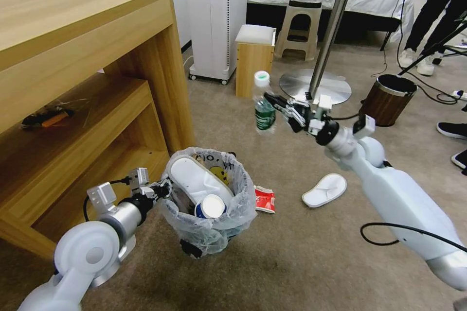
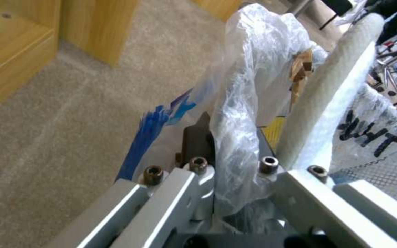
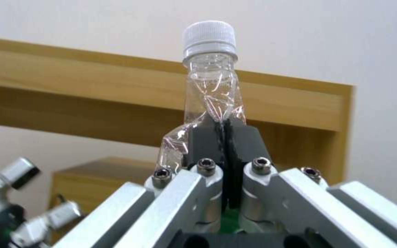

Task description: Pick up the trash bin and place the garbage on the floor into it.

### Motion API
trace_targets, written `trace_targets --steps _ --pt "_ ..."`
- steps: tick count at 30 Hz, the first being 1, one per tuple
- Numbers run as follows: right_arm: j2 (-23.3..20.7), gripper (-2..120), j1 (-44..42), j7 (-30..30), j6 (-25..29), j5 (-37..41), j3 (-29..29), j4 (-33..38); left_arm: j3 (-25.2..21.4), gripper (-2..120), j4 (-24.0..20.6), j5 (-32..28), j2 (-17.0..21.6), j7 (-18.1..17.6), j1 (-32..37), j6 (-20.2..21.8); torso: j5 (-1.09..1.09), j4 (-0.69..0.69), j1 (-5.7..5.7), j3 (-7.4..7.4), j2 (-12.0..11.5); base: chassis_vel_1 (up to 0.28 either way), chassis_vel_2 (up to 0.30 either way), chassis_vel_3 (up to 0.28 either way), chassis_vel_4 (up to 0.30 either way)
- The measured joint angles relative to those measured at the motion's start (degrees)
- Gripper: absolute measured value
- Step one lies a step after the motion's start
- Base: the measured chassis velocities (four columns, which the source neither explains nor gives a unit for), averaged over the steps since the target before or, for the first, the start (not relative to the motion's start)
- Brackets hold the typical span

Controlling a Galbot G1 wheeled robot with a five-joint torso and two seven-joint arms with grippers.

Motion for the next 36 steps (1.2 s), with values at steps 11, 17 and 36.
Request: trace_targets --steps 11,17,36 --pt "2.5 0 1.5 -1.3 -1.2 3.0 -5.1 4.6 0.1 3 1.7 -0.5 0.1 0.5 -0.8 0.0 0.0 0.0 0.0 -0.01 0.0 0.0 0.0 0.0 0.0" --pt "3.2 0 1.6 -3.1 -1.3 2.0 -8.1 5.2 0.3 3 2.1 -0.6 -0.4 0.8 -1.5 -0.1 0.01 0.0 0.0 -0.01 0.0 0.0 0.0 0.0 0.0" --pt "3.9 22 -0.5 -4.3 -1.3 -0.4 -9.1 3.2 -0.5 3 1.0 -0.5 -0.5 1.2 -0.7 -0.3 0.02 0.0 0.0 0.0 0.0 0.0 0.0 0.0 0.0"
